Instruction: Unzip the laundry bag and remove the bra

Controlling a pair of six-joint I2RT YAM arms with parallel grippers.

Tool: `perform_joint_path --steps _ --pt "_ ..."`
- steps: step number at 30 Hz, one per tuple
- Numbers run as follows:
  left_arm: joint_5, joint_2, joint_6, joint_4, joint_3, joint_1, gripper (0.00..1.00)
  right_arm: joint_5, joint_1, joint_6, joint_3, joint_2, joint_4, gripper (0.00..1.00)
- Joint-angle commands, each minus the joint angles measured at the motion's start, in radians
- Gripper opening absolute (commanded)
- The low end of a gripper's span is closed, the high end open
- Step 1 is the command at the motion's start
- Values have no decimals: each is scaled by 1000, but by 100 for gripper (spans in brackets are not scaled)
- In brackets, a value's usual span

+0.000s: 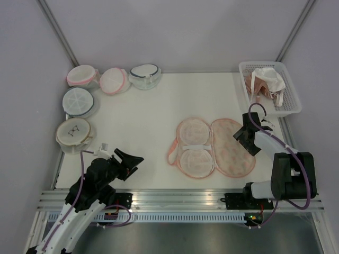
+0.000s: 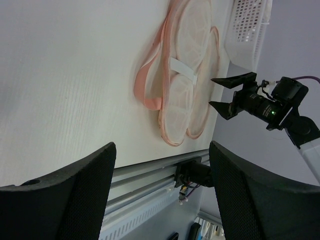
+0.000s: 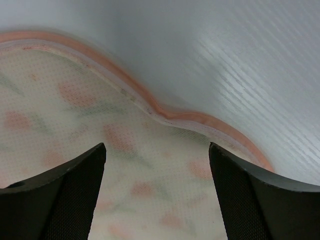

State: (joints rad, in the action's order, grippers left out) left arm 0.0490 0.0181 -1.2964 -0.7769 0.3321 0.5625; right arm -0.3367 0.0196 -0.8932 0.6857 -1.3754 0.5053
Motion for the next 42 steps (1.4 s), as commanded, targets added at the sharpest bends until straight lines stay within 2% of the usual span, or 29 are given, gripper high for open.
perform_joint_path --steps 1,4,8,11,12,16,18,23,27,30,34,37,42 --pt "-14 -9 -15 -4 -10 0 79 -42 -12 26 17 33 -25 88" --pt "-20 -6 -20 -2 -15 0 79 -33 -12 88 53 50 -18 88" --pt "-21 -1 -27 5 -19 0 79 -38 -82 131 72 27 -11 90" --pt "-18 -3 -32 5 -21 0 79 105 -168 172 55 -40 -54 89" --pt "-20 -6 -32 5 -21 0 79 128 -234 184 51 -59 -66 88" --pt "-21 -6 -32 5 -19 2 79 241 -325 240 37 -137 -117 87" --pt "-26 -3 -34 7 -21 0 79 313 -333 247 31 -152 -145 86" --pt "-21 -4 -30 7 -16 1 79 332 -334 252 -11 -90 -178 86" --pt "-17 -7 -32 7 -30 0 79 412 -333 261 -67 91 -218 85" --pt "-14 -7 -34 7 -36 0 79 413 -333 290 -62 142 -189 85" --pt "-12 -9 -37 7 -39 0 79 365 -333 355 30 69 -27 88" --pt "-11 -9 -37 11 -44 0 79 306 -333 358 57 7 9 89" --pt "-5 -9 -38 8 -45 0 79 332 -333 358 48 -42 -7 81"
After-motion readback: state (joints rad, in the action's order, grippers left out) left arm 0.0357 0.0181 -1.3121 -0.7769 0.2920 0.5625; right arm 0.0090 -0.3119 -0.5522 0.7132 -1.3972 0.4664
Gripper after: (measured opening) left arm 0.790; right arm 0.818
